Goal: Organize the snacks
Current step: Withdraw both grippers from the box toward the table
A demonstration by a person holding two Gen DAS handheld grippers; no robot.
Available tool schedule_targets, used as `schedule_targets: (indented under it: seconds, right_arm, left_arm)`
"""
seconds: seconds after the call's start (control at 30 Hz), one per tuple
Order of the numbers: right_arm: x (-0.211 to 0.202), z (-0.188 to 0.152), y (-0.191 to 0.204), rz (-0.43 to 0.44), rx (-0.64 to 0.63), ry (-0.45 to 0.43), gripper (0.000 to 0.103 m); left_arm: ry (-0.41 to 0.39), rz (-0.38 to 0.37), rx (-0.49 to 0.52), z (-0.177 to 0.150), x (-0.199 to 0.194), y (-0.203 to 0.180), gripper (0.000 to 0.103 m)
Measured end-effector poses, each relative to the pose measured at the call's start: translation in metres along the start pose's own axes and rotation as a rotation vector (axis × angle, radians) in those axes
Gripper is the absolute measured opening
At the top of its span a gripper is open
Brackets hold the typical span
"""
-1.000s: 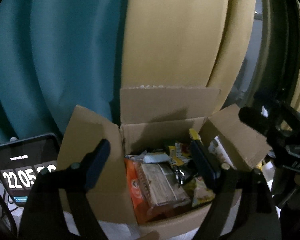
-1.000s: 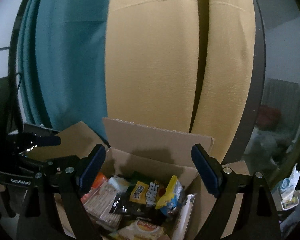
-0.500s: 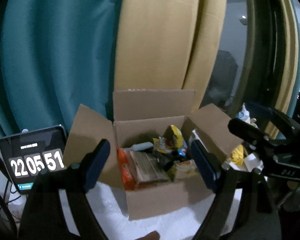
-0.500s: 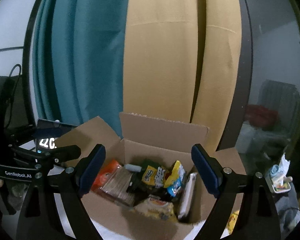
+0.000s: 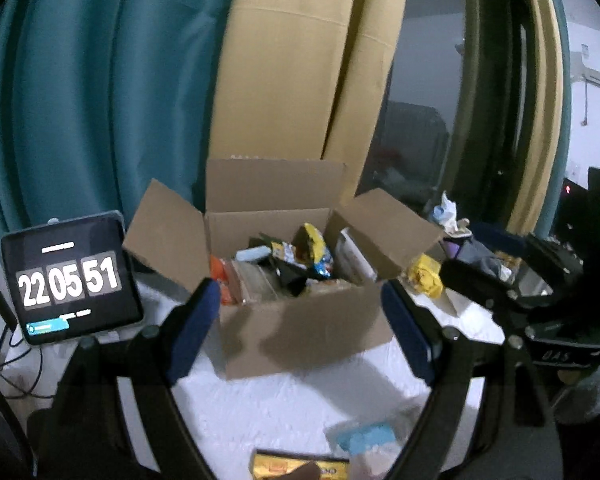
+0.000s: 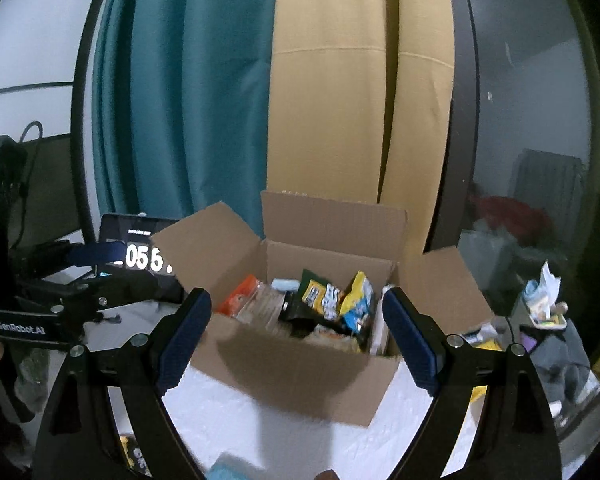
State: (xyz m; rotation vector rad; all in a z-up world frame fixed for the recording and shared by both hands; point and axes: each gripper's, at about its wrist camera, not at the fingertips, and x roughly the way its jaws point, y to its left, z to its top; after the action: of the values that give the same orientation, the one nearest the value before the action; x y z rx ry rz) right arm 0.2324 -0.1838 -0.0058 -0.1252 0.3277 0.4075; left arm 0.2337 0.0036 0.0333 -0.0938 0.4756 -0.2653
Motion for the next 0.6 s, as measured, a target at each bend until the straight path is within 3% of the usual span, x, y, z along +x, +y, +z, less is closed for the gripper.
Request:
schedule_targets:
  seconds: [0.6]
  right_arm:
    - [-0.051, -0.061, 0.034, 0.028, 0.077, 0.040, 0.090]
  left_arm:
    - [0.009, -0.018, -0.019, -0.068, -0.055, -0.002, 0.084]
